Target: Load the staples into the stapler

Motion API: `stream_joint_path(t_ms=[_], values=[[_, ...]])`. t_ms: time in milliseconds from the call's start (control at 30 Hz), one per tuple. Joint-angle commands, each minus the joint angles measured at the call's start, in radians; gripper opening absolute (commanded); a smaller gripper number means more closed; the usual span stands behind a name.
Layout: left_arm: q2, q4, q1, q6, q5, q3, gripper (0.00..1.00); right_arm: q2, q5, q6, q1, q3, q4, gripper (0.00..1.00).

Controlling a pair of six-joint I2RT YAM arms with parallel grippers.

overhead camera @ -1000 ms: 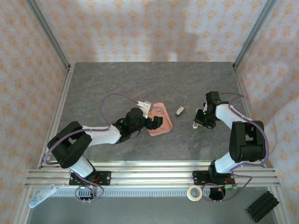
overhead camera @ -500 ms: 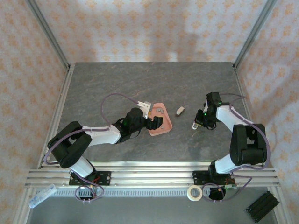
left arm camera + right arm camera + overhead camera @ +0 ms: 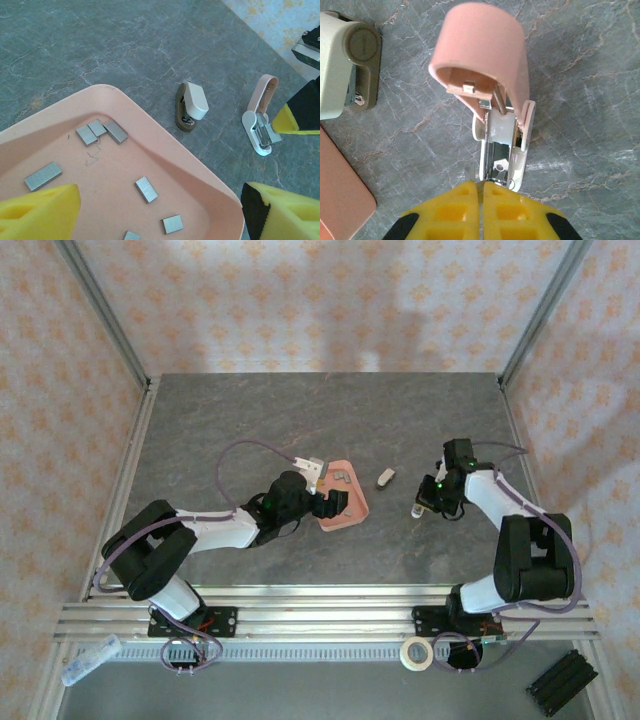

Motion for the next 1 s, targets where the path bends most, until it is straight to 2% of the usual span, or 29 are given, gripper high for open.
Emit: stream_joint_path(t_ms=[0, 533, 767, 967], values=[[-0.030, -0.005, -0.006, 0.026, -0.023, 0.007, 0.84, -0.028, -0.011, 0.017, 0.000, -0.017, 0.008, 0.08], [-0.018, 0.005, -0.007, 0.027, -0.015, 0.015, 0.84, -0.068, 0.001, 0.048, 0.000, -0.048, 0.020, 0.07], [-0.019, 0.005, -0.006, 0.029, -0.015, 0.019, 0.84, -0.098, -0.140, 0.059, 0.006, -0.063, 0.056, 0.07], [-0.028, 0.005, -0.006, 0.029, -0.020, 0.014, 0.84, -0.120, -0.219, 0.026, 0.103, -0.079, 0.042, 0.08]])
